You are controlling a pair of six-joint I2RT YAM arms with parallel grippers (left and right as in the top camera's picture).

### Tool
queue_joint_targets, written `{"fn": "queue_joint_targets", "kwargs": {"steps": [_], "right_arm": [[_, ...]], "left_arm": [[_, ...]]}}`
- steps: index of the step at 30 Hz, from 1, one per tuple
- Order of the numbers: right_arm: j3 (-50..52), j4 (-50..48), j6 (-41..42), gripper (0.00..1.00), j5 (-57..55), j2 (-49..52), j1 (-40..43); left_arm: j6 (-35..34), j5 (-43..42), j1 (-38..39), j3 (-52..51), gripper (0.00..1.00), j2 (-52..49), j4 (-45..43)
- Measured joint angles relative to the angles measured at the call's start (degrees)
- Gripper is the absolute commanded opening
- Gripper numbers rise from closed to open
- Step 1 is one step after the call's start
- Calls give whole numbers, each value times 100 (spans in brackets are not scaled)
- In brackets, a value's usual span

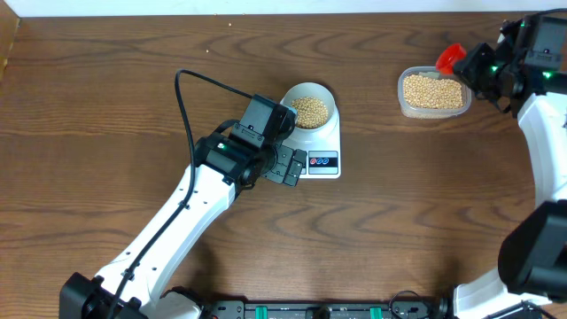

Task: Scoop item into bowl and weigh 50g on scale
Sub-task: 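Move the red scoop to the soybean tub with the right gripper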

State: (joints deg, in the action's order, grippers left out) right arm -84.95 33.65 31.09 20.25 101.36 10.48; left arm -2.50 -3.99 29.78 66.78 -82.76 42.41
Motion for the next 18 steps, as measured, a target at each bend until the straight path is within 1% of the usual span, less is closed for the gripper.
{"fn": "queue_joint_targets", "kwargs": {"steps": [8,13,17,18], "right_arm": [[0,-70,181,2,-46,549,0],[0,-44,219,10,-48,588,0],[0,-42,240,13,-103,662,0],[0,-24,240,17,-103,671,0]], "left_arm": [[0,0,0,0,99,0,0],[0,2,0,0,99,0,0],[0,2,0,0,99,0,0],[0,2,0,0,99,0,0]]}}
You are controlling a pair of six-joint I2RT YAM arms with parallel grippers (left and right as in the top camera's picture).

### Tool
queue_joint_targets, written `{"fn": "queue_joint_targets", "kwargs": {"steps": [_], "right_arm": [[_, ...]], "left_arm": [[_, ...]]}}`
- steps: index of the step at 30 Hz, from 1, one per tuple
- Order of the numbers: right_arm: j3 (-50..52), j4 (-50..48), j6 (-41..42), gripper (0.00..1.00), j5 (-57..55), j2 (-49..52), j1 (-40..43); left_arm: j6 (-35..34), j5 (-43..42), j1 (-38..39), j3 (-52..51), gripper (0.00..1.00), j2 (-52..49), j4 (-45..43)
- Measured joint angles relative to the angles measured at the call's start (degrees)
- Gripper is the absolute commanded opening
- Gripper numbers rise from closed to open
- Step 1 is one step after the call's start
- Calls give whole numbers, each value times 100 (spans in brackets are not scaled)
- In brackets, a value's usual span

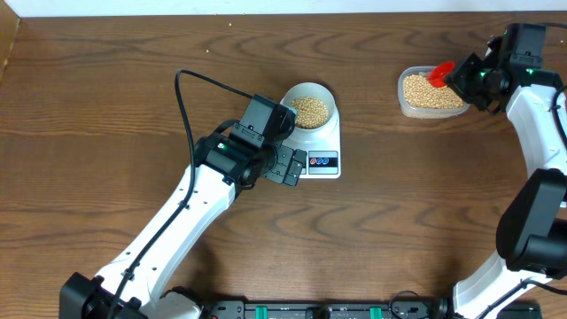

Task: Scoop item into bowl and weigh 50g on scale
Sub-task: 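Move the red scoop to the soybean tub with the right gripper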

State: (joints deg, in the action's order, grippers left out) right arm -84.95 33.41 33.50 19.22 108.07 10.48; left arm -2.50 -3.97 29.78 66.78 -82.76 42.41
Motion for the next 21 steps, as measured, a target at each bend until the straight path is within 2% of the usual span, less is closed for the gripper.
{"fn": "queue_joint_targets", "kwargs": {"steps": [6,8,18,19,21], "right_arm": [[0,201,26,31,-61,20,0],[0,356,46,44,-74,31,0],[0,953,39,89,-87,31,0],[0,1058,46,98,-90,31,0],[0,1228,22,99,-87,31,0]], "left_arm": [[0,-2,0,0,99,0,0],[0,0,0,0,99,0,0],[0,0,0,0,99,0,-2],[0,-2,0,0,99,0,-2],[0,0,0,0,99,0,0]]}}
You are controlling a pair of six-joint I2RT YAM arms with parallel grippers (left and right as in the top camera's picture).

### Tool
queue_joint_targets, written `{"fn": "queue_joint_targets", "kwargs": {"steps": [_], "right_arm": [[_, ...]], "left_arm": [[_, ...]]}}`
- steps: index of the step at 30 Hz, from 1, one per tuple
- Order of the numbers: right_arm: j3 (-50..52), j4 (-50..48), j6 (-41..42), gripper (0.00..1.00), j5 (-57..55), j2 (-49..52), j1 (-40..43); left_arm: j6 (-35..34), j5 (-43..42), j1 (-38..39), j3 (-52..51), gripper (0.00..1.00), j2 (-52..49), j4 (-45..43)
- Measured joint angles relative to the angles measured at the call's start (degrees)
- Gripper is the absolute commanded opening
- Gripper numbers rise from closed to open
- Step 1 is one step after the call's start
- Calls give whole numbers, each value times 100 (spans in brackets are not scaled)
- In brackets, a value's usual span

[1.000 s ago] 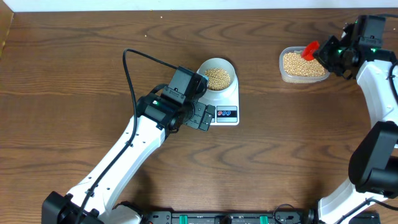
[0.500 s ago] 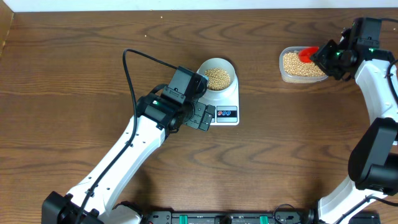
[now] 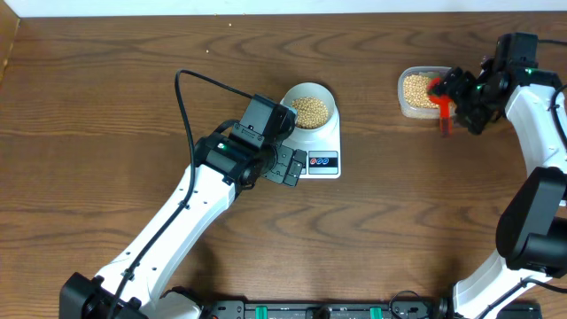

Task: Scoop item into bowl and weigh 50g on scale
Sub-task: 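Move the red scoop to the soybean tub with the right gripper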

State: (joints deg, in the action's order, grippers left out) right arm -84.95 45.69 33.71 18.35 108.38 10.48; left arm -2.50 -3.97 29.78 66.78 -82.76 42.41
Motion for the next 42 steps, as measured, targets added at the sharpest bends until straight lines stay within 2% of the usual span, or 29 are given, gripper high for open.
{"fn": "queue_joint_targets", "kwargs": {"steps": [11,13,17,23,34,38,42], "right_arm": [[4,446,-208,99,-37,-208,0],[7,468,-398,99,-57,-483,0],[7,535,-831,99,-122,-1799,0],[4,483,-1132,99,-243,-3195,0],[4,1508,-1349,99,-929,-4179,0],[9,1484,-1615,99,-1189,-4402,0],[15,1451,-1733,99,-1504,-5128,0]], "left_arm": [[0,-2,0,0,99,0,0],[0,0,0,0,99,0,0],[0,0,0,0,99,0,0],[0,-2,0,0,99,0,0],[0,-2,0,0,99,0,0],[0,-2,0,0,99,0,0],[0,-2,0,0,99,0,0]]}}
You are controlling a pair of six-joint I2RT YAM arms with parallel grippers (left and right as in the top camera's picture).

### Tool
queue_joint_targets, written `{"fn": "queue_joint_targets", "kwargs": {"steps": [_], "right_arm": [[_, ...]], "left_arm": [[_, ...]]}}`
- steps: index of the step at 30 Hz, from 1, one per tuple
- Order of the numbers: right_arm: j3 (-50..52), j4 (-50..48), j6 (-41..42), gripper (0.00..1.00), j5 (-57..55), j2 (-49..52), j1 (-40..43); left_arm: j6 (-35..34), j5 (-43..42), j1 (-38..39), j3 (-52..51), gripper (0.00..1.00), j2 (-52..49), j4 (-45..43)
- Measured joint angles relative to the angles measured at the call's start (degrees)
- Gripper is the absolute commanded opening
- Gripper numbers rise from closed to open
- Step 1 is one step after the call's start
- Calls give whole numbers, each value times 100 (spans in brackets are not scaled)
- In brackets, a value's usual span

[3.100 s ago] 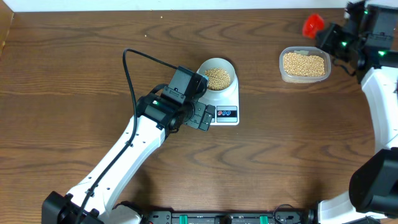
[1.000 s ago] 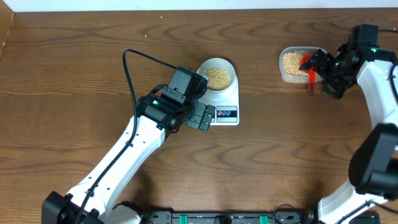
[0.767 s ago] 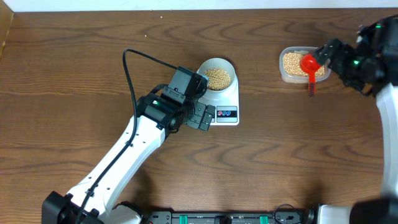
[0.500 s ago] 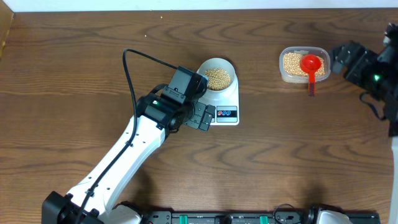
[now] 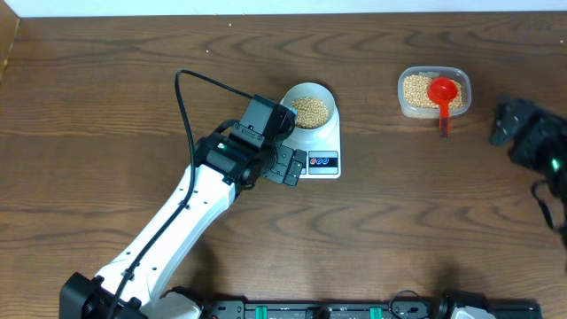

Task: Scoop item into bowl and weigh 50g on scale
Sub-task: 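Move the red scoop to the soybean tub with the right gripper, then set the scoop down in the tub and release it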

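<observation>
A white bowl (image 5: 310, 108) of yellow beans stands on the white scale (image 5: 330, 140), whose display faces the front. At the scale's left edge sits my left gripper (image 5: 289, 167); how wide its fingers stand cannot be made out. At the back right, a clear container (image 5: 416, 92) holds more beans. The red scoop (image 5: 442, 92) lies in it, cup up, with its handle hanging over the front rim. My right gripper (image 5: 499, 122) is open to the right of the container, apart from the scoop and holding nothing.
A black cable (image 5: 188, 97) loops from the left arm over the table behind it. The left arm's white links (image 5: 168, 235) cross the front left of the table. The right arm sits at the table's right edge.
My right gripper has let go of the red scoop, which now lies in the bean container. The gripper has moved right and forward, away from the container. The left arm has not moved.
My right gripper held the red scoop at the container's right rear corner, then over its right side, then at its front rim with the handle pointing forward. Now the scoop rests in the container and the gripper is away. The left arm stayed at the scale.
</observation>
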State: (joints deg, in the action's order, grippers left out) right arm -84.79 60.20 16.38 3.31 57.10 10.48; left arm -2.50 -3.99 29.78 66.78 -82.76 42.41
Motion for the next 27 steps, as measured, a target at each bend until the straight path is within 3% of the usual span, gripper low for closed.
{"fn": "queue_joint_targets", "kwargs": {"steps": [8,18,27], "right_arm": [[472,-264,-46,99,-496,-1633,0],[3722,-1976,122,99,-813,-4271,0],[6015,-3501,140,99,-822,-5532,0]], "left_arm": [[0,0,0,0,99,0,0],[0,0,0,0,99,0,0],[0,0,0,0,99,0,-2]]}}
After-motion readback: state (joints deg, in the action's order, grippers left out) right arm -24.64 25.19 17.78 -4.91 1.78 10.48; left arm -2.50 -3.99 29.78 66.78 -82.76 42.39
